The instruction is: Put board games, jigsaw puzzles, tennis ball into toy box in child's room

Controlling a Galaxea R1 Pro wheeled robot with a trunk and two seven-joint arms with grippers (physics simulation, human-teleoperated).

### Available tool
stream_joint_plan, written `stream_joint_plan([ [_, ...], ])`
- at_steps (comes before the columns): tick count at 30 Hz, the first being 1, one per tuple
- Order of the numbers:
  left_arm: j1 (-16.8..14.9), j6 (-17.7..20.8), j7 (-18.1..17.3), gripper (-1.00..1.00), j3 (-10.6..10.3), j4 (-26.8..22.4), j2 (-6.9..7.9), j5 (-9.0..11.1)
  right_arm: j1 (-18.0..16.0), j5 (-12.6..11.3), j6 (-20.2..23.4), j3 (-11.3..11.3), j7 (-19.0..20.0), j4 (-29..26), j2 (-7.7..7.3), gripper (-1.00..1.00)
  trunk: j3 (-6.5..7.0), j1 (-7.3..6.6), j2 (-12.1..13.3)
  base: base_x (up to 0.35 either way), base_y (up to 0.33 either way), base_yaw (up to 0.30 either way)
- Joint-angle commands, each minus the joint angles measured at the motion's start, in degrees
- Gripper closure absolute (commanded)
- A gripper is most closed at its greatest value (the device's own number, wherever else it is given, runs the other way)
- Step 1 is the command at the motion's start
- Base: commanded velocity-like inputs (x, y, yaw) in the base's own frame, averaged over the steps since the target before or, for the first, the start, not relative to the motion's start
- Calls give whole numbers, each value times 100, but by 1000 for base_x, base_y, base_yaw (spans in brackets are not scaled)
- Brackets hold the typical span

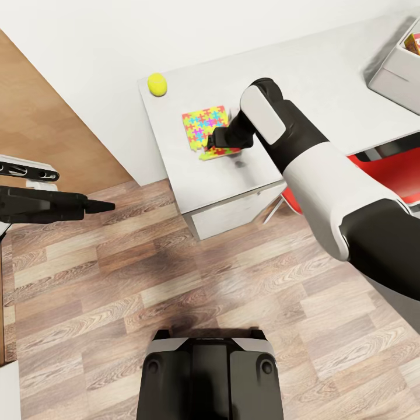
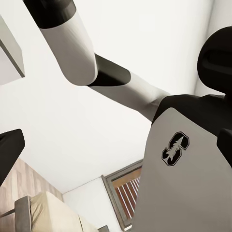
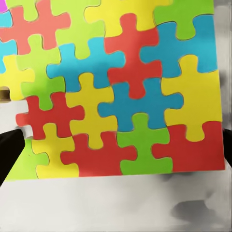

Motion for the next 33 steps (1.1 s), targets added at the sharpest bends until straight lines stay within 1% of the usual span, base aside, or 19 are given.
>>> stream_joint_plan([
  [1, -8, 61, -30, -100, -19, 1, 7, 7, -16, 54, 33, 18, -60, 6, 0, -100, -7, 4, -8, 0, 0, 0],
  [12, -8, 61, -30, -100, -10, 1, 10, 8, -100, 50, 33, 18, 130, 11, 0, -100, -7, 4, -8, 0, 0, 0],
  [20, -8, 61, -30, -100, -16, 1, 8, 7, -104, 54, 33, 14, 143, 208, 0, -100, -7, 4, -8, 0, 0, 0],
  [30, -8, 61, 3, -100, -12, 9, 11, 22, -99, 58, 33, 26, 151, 224, 0, -100, -7, 4, -8, -2, 0, 0],
  [33, -8, 61, 17, -100, -10, 10, 13, 18, -101, 56, 33, 30, 156, 226, 0, -100, -7, 4, -8, -107, 0, 0],
])
